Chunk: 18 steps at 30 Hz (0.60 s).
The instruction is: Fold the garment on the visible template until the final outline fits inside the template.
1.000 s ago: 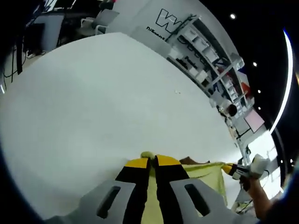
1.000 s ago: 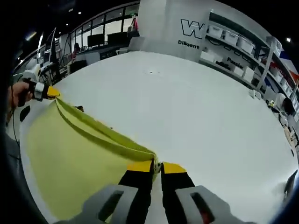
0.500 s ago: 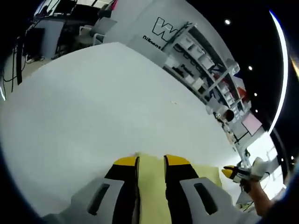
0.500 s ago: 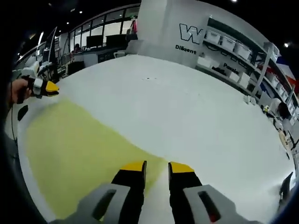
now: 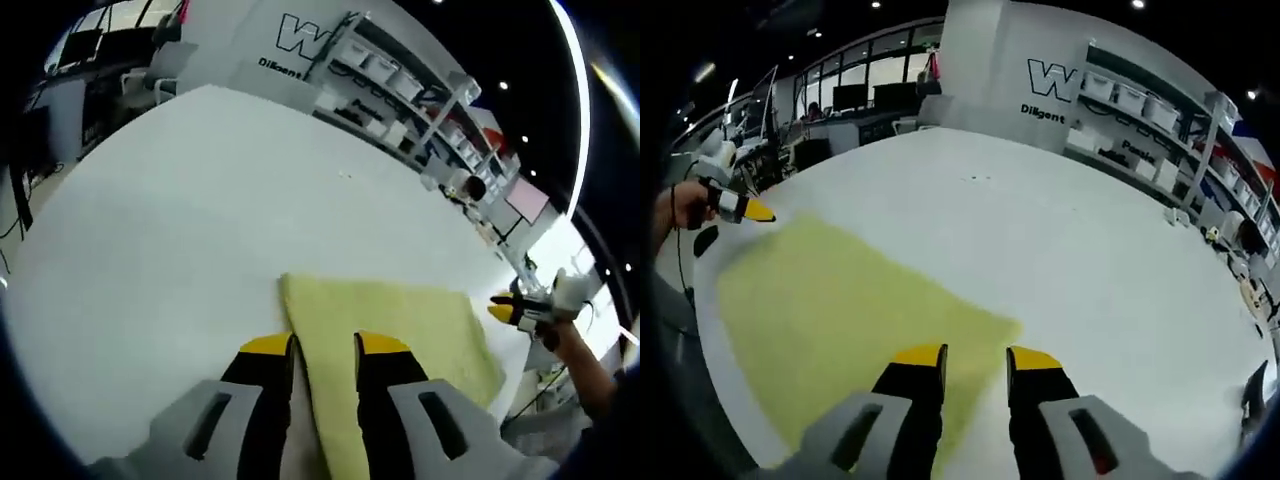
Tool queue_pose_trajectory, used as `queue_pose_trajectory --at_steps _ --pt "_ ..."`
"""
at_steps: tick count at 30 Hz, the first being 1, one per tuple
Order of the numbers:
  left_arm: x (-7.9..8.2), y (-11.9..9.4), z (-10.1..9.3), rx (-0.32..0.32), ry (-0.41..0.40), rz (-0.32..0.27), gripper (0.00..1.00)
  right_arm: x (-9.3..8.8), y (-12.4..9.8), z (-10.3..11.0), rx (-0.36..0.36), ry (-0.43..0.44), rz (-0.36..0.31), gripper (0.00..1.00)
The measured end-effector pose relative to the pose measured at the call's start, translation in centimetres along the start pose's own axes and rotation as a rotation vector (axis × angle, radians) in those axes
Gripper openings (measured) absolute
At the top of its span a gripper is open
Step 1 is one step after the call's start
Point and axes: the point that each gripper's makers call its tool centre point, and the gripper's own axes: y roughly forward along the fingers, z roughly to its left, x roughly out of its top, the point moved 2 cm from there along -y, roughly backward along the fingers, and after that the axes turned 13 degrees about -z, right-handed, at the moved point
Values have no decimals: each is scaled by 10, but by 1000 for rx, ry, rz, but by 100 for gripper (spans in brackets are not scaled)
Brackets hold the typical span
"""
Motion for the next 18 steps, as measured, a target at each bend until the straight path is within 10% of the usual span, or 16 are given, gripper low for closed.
queue_pose_trajectory --at_steps 18 --pt "-37 -41 -1 -158 34 50 17 -29 -33 28 105 27 74 24"
